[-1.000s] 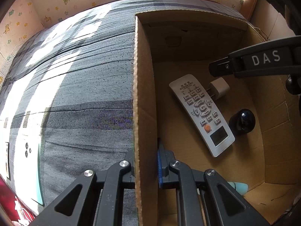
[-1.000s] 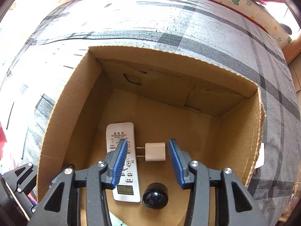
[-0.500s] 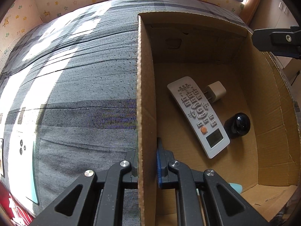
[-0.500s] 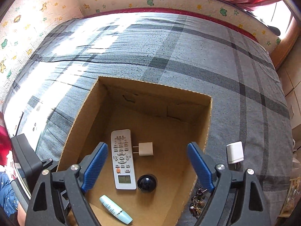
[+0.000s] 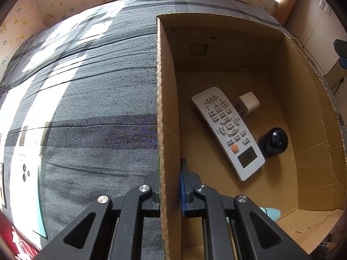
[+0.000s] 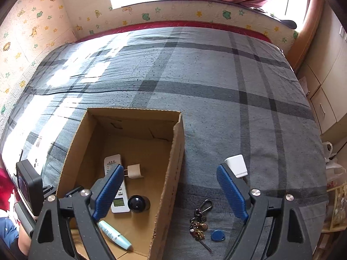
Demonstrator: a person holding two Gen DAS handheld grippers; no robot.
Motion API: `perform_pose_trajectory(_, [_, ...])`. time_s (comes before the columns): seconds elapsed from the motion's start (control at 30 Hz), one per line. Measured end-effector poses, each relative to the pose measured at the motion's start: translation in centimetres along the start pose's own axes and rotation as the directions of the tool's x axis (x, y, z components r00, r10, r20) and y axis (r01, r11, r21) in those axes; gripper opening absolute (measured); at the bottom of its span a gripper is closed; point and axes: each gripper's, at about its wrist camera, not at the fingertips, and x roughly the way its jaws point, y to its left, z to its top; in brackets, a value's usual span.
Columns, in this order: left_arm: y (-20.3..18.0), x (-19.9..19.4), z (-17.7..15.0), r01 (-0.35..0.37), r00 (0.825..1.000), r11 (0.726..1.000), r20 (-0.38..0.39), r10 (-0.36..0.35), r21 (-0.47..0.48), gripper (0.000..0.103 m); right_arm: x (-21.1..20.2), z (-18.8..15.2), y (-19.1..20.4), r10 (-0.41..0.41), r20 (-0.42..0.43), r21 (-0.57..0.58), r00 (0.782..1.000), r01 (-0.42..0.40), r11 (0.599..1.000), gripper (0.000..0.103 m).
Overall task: Organize rigid objects
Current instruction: 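Move the right gripper back over the large white charger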
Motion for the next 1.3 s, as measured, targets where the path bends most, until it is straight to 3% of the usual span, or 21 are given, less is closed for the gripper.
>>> perform_pose_trajectory(0.37, [0.9,0.1,-0.5,0.011,1.0,1.0,0.009,-0.011,-0.014,0.011,1.2,-2.1,-5.4,-0.066,-0.033,0.069,0.997,0.068,0.995,0.09])
perform_pose_trajectory(0.83, [0.4,0.0,-0.9,0.006,1.0,1.0,0.016,-0.005,-0.016,0.011,7.5,-4.3,-10.5,-0.13,-0.132,0.099,0.983,0.144,0.985,0.094])
perform_pose_trajectory(1.3, [0.1,0.1,-0.6,-0.002,1.0,1.0,0.015,0.002,-0.005,0.011,13.6,-3.6,-12.7,-0.141,-0.192,0.087,0.971,0.16,0.983,0.101])
